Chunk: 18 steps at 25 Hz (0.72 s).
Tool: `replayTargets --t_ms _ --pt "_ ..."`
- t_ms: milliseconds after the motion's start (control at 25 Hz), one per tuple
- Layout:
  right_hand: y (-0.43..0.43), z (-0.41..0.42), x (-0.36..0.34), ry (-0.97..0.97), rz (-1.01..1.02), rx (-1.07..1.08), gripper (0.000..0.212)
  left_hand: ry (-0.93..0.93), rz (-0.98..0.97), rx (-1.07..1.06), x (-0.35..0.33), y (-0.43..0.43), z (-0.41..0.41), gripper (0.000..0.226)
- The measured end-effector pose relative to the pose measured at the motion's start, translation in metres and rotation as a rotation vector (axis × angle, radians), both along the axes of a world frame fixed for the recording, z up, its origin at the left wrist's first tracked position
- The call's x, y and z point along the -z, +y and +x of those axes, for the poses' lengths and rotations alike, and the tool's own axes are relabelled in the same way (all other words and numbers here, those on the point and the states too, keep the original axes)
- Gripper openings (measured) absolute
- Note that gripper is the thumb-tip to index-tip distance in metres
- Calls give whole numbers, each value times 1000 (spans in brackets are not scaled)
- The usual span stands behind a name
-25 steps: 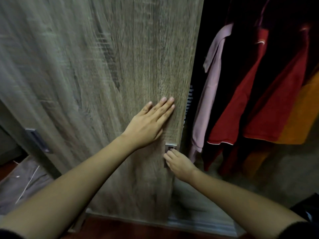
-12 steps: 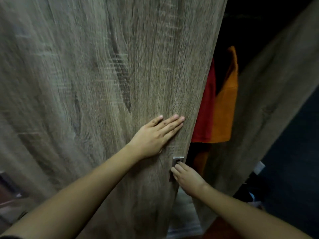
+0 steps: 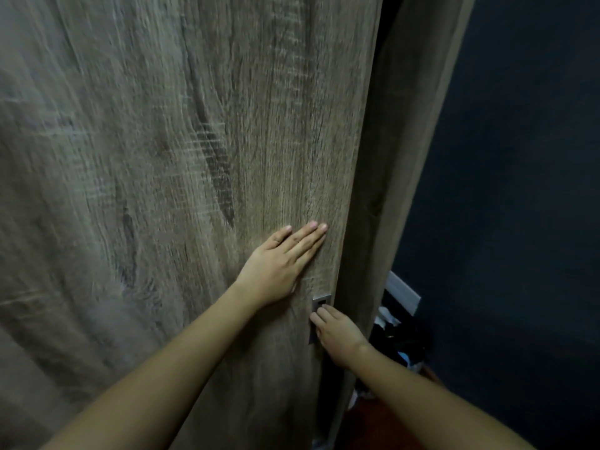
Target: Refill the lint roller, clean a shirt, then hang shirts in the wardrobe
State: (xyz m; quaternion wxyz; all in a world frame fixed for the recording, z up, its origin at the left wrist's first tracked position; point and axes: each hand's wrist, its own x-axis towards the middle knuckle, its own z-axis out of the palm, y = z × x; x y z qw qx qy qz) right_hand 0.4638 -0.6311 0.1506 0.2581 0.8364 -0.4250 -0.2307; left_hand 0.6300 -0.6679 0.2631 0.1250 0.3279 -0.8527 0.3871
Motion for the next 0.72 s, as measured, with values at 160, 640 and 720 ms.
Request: replayTargets --t_ms 160,640,720 --pt "-6 -31 -3 -30 -3 27 47 8 -1 -2 2 -8 -36 65" --pt "-20 -92 -5 -39 9 -23 42 3 95 -130 -4 -3 -104 59" --pt "-21 -94 -7 -78 33 -41 42 2 107 -149 -5 2 -107 58"
